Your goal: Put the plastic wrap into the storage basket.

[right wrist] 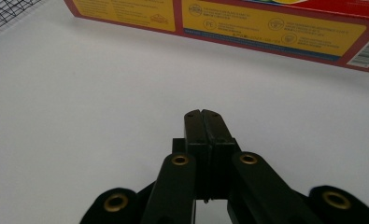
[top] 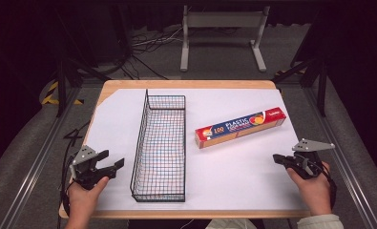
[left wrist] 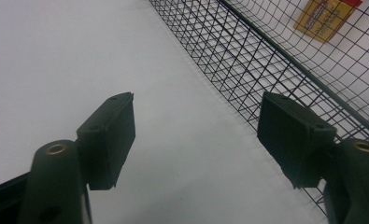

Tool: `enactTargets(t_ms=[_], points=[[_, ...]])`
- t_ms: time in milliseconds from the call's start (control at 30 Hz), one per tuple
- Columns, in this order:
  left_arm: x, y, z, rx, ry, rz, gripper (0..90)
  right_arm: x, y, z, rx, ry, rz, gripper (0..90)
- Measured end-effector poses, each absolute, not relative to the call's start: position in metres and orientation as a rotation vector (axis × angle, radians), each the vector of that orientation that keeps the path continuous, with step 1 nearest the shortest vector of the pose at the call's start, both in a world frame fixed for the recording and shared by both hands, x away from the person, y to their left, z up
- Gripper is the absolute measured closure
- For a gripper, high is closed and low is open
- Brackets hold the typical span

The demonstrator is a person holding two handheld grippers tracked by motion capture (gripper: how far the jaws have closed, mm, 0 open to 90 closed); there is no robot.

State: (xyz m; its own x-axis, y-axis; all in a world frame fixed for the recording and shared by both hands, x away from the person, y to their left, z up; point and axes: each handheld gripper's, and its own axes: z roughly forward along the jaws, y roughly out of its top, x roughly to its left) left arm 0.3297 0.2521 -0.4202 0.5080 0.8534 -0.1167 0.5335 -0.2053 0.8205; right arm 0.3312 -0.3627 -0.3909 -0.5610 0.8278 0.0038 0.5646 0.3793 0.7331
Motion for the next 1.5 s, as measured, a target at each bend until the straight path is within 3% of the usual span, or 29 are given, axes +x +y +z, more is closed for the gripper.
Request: enactTargets(t_ms=[400, 700, 1100, 1500], points=[[0.330, 0.253, -0.414, 1.856, 1.138, 0.474, 24.8, 0.344, -0.355, -0.380, 1.194, 2.327, 1.077, 90.0], [0.330, 0.254, -0.413, 1.852, 1.143, 0.465, 24.5, 0.381, -0.340, -0.353, 1.153, 2.369, 1.081, 90.0], [0.320, 0.261, -0.415, 1.840, 1.189, 0.476, 24.5, 0.430, -0.290, -0.332, 1.071, 2.444, 1.064, 90.0], [0.312, 0.273, -0.422, 1.800, 1.240, 0.496, 23.1, 0.481, -0.244, -0.341, 1.061, 2.439, 1.091, 90.0]])
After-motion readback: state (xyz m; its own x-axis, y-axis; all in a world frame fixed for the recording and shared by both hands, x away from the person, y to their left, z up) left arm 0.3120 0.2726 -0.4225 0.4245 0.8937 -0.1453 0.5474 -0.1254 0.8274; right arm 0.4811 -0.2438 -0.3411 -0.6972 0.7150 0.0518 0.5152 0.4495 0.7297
